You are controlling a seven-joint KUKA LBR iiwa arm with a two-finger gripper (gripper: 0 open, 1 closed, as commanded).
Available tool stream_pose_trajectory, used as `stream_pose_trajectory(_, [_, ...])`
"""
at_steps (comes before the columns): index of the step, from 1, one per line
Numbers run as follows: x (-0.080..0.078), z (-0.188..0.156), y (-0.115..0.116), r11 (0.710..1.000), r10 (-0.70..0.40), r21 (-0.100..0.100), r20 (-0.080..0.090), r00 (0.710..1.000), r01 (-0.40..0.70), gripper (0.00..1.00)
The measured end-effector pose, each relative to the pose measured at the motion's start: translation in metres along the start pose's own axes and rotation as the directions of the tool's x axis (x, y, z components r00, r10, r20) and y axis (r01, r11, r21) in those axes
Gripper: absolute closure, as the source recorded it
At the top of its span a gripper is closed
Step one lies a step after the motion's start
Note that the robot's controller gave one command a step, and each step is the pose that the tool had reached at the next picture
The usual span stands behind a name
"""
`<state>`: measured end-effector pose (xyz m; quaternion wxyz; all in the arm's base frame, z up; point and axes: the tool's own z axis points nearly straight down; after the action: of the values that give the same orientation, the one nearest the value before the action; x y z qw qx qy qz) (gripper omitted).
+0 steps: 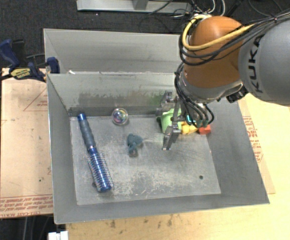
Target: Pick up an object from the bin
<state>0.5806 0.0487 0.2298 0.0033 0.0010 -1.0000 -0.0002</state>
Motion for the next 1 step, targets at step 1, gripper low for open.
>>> stream_pose_trajectory(1, [-0.0279,0.1372,0.0453,1.0,0.009,-0.001,0.0,1.0,-0.009,0.0])
